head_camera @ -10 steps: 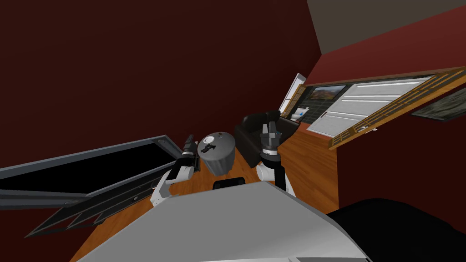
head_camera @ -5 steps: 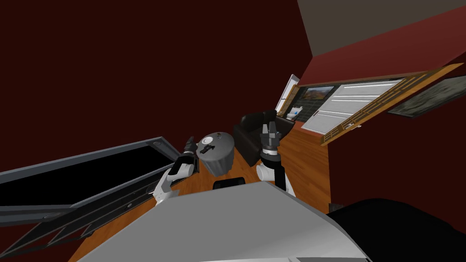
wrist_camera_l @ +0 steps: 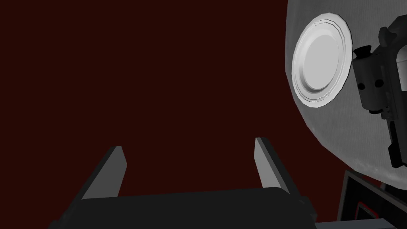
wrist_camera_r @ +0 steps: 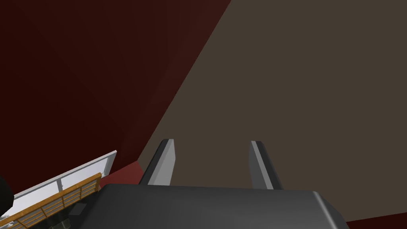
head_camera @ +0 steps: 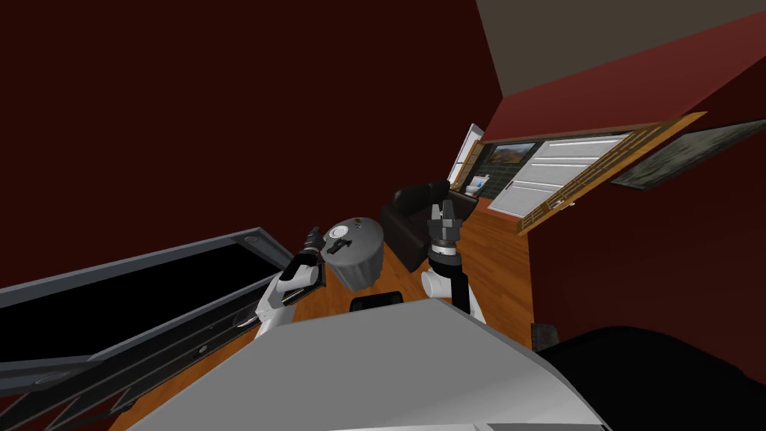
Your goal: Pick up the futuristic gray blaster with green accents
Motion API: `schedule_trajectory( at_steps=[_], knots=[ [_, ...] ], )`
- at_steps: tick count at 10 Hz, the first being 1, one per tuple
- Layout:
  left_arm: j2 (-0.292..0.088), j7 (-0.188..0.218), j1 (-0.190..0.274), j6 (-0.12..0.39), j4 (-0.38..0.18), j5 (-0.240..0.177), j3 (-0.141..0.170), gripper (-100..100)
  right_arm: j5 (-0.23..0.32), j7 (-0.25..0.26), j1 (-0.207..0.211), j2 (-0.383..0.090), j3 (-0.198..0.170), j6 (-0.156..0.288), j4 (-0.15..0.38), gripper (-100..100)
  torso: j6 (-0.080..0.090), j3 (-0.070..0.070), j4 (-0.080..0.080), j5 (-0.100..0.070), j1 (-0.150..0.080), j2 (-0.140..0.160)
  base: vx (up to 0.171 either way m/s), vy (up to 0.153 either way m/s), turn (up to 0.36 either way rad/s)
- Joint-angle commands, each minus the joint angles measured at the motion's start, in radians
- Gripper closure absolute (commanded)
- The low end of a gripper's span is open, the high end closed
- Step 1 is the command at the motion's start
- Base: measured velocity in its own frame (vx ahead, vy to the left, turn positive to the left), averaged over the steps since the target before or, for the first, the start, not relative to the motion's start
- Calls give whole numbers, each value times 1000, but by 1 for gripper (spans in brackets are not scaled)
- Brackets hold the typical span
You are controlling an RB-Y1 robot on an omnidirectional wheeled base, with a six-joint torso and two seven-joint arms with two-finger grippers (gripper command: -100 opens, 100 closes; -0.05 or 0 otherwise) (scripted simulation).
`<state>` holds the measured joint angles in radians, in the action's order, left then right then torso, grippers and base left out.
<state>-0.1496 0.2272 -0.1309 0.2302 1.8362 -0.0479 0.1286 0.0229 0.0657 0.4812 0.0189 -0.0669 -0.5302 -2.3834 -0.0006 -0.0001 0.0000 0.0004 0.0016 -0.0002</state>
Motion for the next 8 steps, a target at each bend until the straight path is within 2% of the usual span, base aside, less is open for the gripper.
schedule_trajectory(
  at_steps=[1,2,5,6,7,8],
  knots=[
    [-4,27,25,50,-29,-12,13,-100,0,0,0,0,0,0,0,0,0,0,0,0,0,0,-7,24,-101],
    [-8,50,47,76,-59,-22,24,-100,0,0,0,0,0,0,0,0,0,0,0,0,0,0,-15,35,-163],
    [-12,73,70,135,-88,-32,35,-100,0,0,0,0,0,0,0,0,0,0,0,0,0,0,-10,26,-72],
    [-17,95,93,171,-118,-43,46,-100,0,0,0,0,0,0,0,0,0,0,0,0,0,0,-7,19,-88],
    [-17,95,93,175,-118,-43,46,-100,0,0,0,0,0,0,0,0,0,0,0,0,0,0,-6,20,-55],
    [-21,118,116,215,-147,-53,57,-100,0,0,0,0,0,0,0,0,0,0,0,0,0,0,-9,23,-74]
  ],
)
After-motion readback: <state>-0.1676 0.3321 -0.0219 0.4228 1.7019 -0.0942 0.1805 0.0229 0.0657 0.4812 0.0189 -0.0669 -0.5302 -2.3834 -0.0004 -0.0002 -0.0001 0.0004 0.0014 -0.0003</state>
